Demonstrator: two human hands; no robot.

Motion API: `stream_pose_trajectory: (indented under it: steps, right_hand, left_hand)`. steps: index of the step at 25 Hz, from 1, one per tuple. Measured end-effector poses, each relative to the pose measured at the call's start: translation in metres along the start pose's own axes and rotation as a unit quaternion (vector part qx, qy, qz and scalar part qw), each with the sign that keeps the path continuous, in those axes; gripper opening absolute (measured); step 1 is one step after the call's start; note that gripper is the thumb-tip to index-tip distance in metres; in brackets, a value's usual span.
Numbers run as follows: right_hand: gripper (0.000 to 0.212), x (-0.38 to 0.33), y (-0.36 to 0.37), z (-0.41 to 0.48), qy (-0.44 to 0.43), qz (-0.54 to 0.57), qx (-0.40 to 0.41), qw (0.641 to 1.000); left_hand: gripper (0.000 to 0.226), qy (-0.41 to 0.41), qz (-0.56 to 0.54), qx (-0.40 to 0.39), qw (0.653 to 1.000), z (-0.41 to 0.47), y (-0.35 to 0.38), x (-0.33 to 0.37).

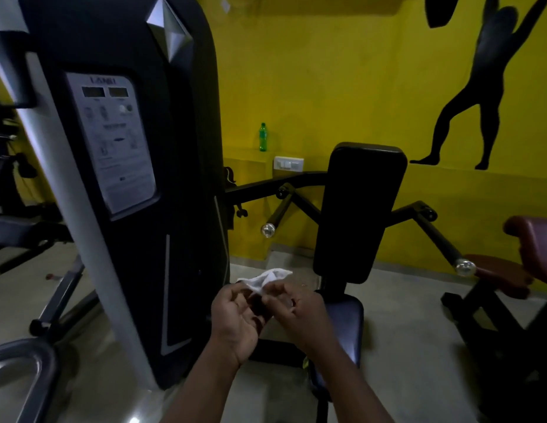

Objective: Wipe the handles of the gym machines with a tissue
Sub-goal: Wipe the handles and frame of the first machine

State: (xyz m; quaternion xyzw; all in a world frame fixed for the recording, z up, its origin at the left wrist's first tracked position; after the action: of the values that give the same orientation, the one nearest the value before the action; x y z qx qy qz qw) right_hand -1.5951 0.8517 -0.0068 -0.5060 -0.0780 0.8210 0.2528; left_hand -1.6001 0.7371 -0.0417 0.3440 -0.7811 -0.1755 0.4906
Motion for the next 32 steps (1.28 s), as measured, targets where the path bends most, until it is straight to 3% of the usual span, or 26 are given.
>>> stream_pose_trajectory:
  steps: [3,6,10,13,16,18,22,28,32]
  right_hand:
    - [0.041,0.034,0.035,0.055,-0.038,-0.096,0.027,0.994]
    - [0.033,0.063,0.061,0.117,-0.013,-0.104,0.130,0.986]
    - [0.017,0.091,0.087,0.185,0.017,-0.080,0.201,0.976]
    - [0.031,0.115,0.095,0.216,0.042,-0.131,0.228,0.964]
    - [0.035,0.130,0.097,0.238,0.048,-0.157,0.258,0.952]
    - [0.029,0.138,0.102,0.248,0.018,-0.173,0.247,0.953]
    - [0.042,0.156,0.135,0.241,-0.040,-0.223,0.140,0.964]
    - [0.040,0.177,0.141,0.206,-0.152,-0.259,0.159,0.941]
    - [0.038,0.176,0.157,0.225,-0.208,-0.272,0.100,0.934]
  left_hand:
    - [0.049,-0.037,0.012,-0.054,0.998,0.056,0.023,0.016]
    - [0.045,-0.048,0.096,-0.104,0.989,0.121,0.047,0.040]
    - [0.027,-0.010,0.290,-0.086,0.953,0.209,0.057,0.077]
    - [0.026,-0.001,0.374,-0.054,0.926,0.257,0.058,0.089]
    - [0.022,0.007,0.387,-0.025,0.922,0.290,0.060,0.091]
    - [0.019,0.030,0.383,-0.018,0.923,0.302,0.066,0.090]
    - [0.026,0.085,0.418,-0.044,0.903,0.321,0.075,0.086]
    - [0.034,0.113,0.421,-0.079,0.896,0.337,0.090,0.073]
    - [0.027,0.093,0.383,-0.059,0.917,0.345,0.090,0.070]
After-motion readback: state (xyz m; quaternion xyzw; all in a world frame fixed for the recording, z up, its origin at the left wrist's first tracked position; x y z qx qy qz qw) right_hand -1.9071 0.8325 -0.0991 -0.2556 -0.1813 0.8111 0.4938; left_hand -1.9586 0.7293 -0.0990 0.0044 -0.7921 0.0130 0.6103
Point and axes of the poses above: each hand's wrist, its own z-axis towards the middle knuckle, its own y-axis out of the palm, x = y × z, the point moved 7 cm from there along z, towards the middle knuckle, and after that the axes turned 13 degrees about x, right-handed, at the moved point
